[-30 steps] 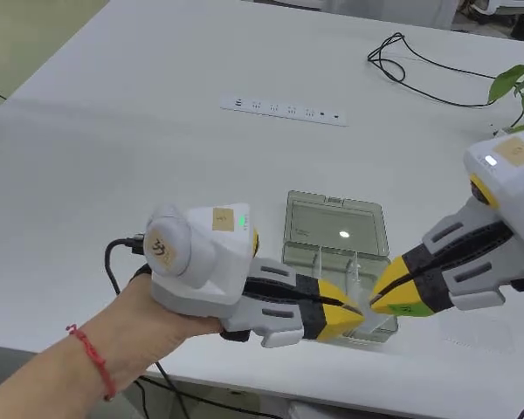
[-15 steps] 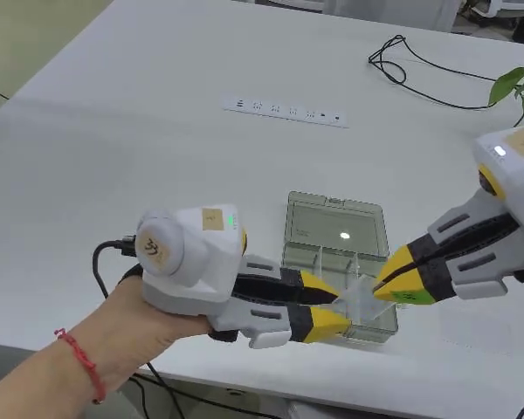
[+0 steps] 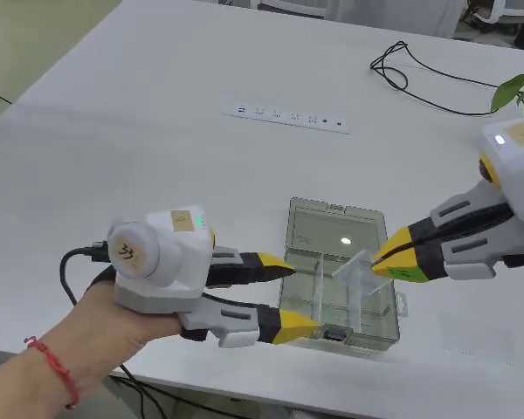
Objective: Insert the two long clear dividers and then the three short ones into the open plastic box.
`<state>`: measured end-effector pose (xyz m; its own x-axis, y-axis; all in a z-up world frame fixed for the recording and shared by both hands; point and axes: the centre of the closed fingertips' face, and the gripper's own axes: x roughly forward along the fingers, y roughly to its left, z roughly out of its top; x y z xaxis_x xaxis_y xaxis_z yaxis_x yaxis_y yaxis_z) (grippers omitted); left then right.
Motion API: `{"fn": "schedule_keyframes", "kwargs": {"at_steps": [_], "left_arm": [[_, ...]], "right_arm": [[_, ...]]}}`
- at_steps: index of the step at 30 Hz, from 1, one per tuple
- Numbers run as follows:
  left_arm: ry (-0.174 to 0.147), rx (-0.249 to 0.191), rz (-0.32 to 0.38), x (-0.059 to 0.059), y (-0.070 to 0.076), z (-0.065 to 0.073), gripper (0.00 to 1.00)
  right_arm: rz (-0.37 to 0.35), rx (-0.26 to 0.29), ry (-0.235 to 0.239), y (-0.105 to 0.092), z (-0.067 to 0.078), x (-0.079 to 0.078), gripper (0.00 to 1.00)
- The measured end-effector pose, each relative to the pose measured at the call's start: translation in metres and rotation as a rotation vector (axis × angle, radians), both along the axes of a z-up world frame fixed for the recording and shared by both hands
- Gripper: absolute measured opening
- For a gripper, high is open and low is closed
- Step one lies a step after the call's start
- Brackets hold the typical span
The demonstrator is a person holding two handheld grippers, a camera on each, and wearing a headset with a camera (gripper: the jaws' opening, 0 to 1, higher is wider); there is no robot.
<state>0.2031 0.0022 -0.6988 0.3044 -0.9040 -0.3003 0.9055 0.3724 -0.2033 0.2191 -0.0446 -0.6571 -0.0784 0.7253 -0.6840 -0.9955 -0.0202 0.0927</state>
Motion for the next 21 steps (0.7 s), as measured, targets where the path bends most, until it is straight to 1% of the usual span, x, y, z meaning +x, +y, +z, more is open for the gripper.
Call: {"fn": "schedule_keyframes", "kwargs": {"at_steps": [3, 9, 10, 12, 13, 14, 16, 17, 18, 21], "left_arm": [[-0.001, 0.013, 0.011, 0.002, 0.004, -0.004, 0.51], [-0.003, 0.044, 0.022, 0.007, 0.010, -0.012, 0.64], [0.000, 0.047, 0.023, 0.008, 0.011, -0.014, 0.65], [-0.009, 0.054, 0.027, 0.009, 0.012, -0.016, 0.70], [-0.010, 0.055, 0.028, 0.010, 0.012, -0.017, 0.73], [-0.004, 0.059, 0.032, 0.011, 0.014, -0.019, 0.74], [-0.004, 0.066, 0.034, 0.012, 0.015, -0.022, 0.77], [-0.004, 0.068, 0.034, 0.012, 0.016, -0.023, 0.79], [-0.001, 0.069, 0.036, 0.012, 0.017, -0.025, 0.80], [-0.002, 0.065, 0.042, 0.013, 0.018, -0.027, 0.87]], "right_arm": [[-0.018, -0.005, -0.018, 0.002, -0.004, 0.009, 0.03], [-0.050, -0.005, -0.030, 0.010, -0.012, 0.022, 0.03], [-0.054, -0.007, -0.032, 0.011, -0.016, 0.025, 0.03], [-0.058, -0.012, -0.034, 0.012, -0.023, 0.029, 0.03], [-0.059, -0.012, -0.034, 0.012, -0.024, 0.030, 0.03], [-0.062, -0.011, -0.032, 0.014, -0.026, 0.031, 0.03], [-0.065, -0.013, -0.029, 0.017, -0.031, 0.033, 0.03], [-0.067, -0.015, -0.029, 0.017, -0.037, 0.036, 0.03], [-0.070, -0.018, -0.032, 0.017, -0.042, 0.039, 0.03], [-0.076, -0.018, -0.028, 0.022, -0.049, 0.042, 0.03]]}}
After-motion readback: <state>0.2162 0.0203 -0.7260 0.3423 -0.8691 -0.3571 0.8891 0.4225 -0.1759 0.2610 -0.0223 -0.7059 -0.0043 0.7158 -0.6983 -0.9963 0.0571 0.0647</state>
